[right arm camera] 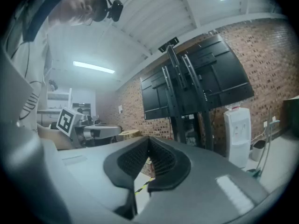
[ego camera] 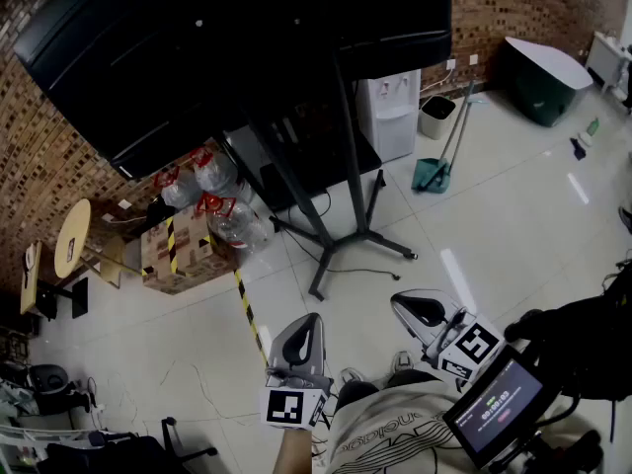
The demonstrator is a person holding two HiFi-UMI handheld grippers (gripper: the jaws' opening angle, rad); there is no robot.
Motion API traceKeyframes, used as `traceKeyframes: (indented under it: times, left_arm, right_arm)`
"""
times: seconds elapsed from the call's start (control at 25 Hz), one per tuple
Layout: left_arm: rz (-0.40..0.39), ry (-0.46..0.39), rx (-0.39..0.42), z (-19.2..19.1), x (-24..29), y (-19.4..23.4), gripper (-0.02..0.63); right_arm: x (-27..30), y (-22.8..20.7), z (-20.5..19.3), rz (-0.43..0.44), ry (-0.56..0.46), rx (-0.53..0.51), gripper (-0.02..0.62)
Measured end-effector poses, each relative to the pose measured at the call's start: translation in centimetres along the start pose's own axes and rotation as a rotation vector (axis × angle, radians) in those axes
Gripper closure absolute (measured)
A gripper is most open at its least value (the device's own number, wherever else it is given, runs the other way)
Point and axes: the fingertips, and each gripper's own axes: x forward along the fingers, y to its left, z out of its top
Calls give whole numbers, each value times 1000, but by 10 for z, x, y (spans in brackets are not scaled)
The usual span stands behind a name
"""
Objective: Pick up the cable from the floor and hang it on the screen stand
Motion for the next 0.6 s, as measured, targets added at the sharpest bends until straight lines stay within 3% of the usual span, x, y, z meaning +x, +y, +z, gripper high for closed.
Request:
traceKeyframes:
  times: [0.2, 0.36, 0.6]
  left_arm:
    - [9, -18, 21, -6, 31, 11, 586]
    - [-9, 1, 19, -23, 36, 30, 586]
    - [-26, 25, -76, -58, 41, 82, 586]
  right_arm:
    - [13, -50, -20, -9, 42, -11, 591]
    - [41, -61, -46, -15, 105, -2, 558]
    - [91, -82, -93, -77, 211, 11, 558]
